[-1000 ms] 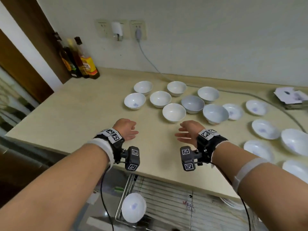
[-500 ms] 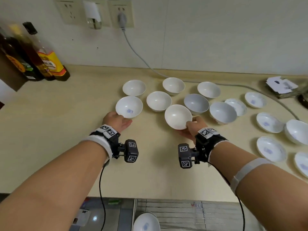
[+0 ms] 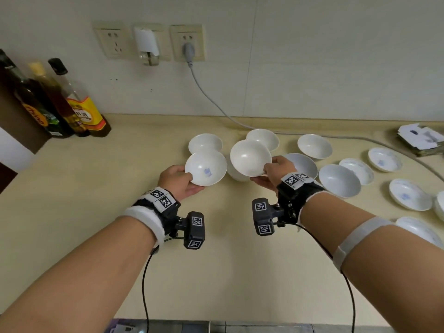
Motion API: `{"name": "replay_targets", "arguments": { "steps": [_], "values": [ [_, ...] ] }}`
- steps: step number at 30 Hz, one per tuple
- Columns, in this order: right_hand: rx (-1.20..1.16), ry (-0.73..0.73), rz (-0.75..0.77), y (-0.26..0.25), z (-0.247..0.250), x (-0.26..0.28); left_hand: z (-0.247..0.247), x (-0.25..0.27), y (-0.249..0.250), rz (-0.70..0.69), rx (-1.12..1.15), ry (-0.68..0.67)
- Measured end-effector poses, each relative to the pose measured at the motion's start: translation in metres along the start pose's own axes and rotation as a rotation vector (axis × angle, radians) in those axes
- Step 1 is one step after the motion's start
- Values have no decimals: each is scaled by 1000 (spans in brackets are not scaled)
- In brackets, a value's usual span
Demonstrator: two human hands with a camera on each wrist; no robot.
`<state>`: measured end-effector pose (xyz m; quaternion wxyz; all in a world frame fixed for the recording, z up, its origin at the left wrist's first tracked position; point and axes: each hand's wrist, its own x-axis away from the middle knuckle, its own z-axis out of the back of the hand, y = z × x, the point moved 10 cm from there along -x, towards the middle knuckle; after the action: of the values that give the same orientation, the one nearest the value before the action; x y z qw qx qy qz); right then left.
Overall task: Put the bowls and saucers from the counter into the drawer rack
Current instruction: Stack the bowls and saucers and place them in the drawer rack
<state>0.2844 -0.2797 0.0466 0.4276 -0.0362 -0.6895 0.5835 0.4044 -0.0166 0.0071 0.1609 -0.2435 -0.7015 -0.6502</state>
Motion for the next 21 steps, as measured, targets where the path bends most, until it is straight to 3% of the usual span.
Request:
{"name": "replay_targets", "arguments": {
  "steps": [6,15,21],
  "values": [
    [64,26,-18,3,-11,-16,-9,-27,53,-81,44,4],
    [159,53,-8,16,-20,-32,-27,-72,54,-32,-58,12],
    [209,87,35,16,-17,-38,-29,-88,56,-73,-197,8]
  ]
}}
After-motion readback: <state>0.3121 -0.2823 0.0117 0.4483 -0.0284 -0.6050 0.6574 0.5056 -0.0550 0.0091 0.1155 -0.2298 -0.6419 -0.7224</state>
